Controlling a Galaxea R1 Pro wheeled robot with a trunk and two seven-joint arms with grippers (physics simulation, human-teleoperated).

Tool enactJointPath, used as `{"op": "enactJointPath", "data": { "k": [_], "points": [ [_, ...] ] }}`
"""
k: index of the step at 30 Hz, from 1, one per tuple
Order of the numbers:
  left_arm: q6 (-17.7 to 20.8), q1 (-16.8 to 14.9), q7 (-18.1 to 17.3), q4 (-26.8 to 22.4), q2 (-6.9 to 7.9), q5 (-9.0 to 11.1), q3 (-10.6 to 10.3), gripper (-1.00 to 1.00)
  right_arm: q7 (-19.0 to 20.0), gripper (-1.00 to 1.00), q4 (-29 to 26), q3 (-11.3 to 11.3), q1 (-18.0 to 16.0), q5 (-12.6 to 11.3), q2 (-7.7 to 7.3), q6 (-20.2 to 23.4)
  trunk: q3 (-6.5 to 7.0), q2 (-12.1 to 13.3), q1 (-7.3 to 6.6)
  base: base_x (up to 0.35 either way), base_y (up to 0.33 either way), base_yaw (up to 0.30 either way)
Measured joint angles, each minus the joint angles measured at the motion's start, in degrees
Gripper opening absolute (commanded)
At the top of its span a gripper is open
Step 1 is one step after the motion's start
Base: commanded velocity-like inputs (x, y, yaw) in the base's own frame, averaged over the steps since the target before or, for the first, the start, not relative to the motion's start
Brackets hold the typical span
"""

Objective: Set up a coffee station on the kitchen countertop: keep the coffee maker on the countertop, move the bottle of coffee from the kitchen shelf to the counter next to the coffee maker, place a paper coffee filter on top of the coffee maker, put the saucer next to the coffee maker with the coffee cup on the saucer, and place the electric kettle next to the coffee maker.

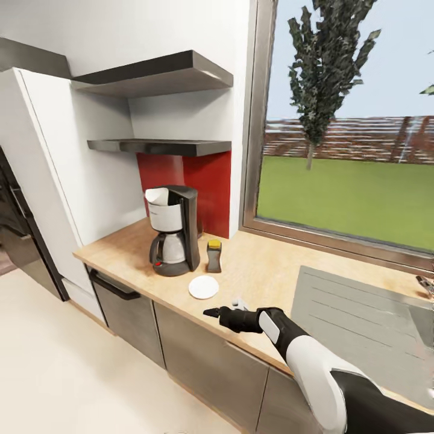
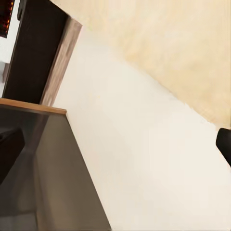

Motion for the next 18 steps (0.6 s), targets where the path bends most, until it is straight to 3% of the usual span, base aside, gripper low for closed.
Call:
{"op": "enactJointPath", "data": {
  "k": [4, 10, 14, 18],
  "points": [
    [0.0, 0.0, 0.0, 0.0, 0.0, 0.0, 0.0, 1.0, 0.0, 1.0, 0.7, 0.0, 0.0, 0.0, 0.0, 0.0, 0.0, 0.0, 0.0, -0.311, 0.183, 0.0],
    [0.0, -0.1, 0.0, -0.1, 0.0, -0.2, -0.1, 1.0, 0.1, 1.0, 7.0, -0.1, 0.0, 0.0, 0.01, -1.4, -0.01, 0.0, -0.03, -0.07, 0.046, 0.0],
    [-0.1, -0.1, -0.1, -0.1, -0.04, -0.7, -0.2, 1.0, -0.1, 1.0, 10.9, 0.0, 0.5, 0.1, 0.01, -8.7, -0.01, 0.0, -0.03, -0.006, 0.004, 0.0],
    [-0.1, -0.1, -0.2, -0.1, -0.21, -0.9, -0.3, 1.0, -0.4, 1.0, 11.5, 0.1, 5.9, 0.2, 0.01, -16.0, -0.01, 0.0, -0.03, 0.0, 0.0, 0.0]
  ]
}}
